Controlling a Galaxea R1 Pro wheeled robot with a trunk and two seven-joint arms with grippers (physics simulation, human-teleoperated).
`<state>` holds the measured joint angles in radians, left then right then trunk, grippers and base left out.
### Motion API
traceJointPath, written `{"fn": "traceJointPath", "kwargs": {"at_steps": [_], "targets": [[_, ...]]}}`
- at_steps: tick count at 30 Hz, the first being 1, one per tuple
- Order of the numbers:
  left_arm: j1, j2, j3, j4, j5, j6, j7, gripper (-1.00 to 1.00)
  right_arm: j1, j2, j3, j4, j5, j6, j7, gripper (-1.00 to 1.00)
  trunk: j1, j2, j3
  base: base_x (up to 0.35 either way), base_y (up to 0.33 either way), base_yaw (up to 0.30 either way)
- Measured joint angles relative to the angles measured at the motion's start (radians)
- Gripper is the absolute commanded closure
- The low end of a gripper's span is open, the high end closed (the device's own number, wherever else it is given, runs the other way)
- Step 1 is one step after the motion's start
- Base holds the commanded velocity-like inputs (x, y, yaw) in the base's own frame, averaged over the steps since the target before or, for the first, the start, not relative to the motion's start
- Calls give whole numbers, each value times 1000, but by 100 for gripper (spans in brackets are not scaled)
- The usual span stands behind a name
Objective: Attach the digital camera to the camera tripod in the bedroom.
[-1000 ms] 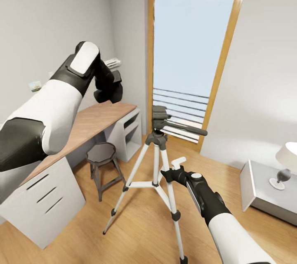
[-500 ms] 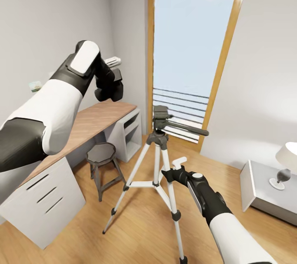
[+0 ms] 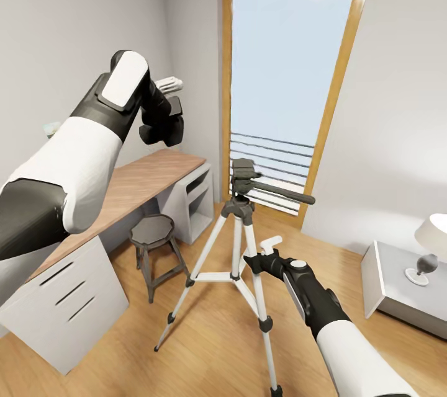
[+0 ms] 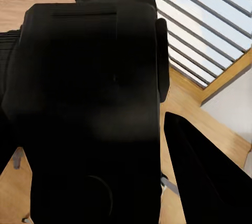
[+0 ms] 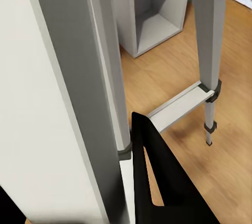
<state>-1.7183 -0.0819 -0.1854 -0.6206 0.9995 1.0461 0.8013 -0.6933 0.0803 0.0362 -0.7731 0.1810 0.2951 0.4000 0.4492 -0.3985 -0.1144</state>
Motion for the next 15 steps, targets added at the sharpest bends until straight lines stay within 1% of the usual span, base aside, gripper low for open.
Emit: {"fn": "traceJointPath", "kwargs": {"at_steps": [5,15], "targets": [[0,28,-28,-28,-6,0,-24,100,0,-2,0,-1,11,0,12,100,0,0,0,0,0,0],[0,85,-84,-83,-2,-1,-72,100,0,-2,0,-1,14,0,15,100,0,0,0,0,0,0]]}}
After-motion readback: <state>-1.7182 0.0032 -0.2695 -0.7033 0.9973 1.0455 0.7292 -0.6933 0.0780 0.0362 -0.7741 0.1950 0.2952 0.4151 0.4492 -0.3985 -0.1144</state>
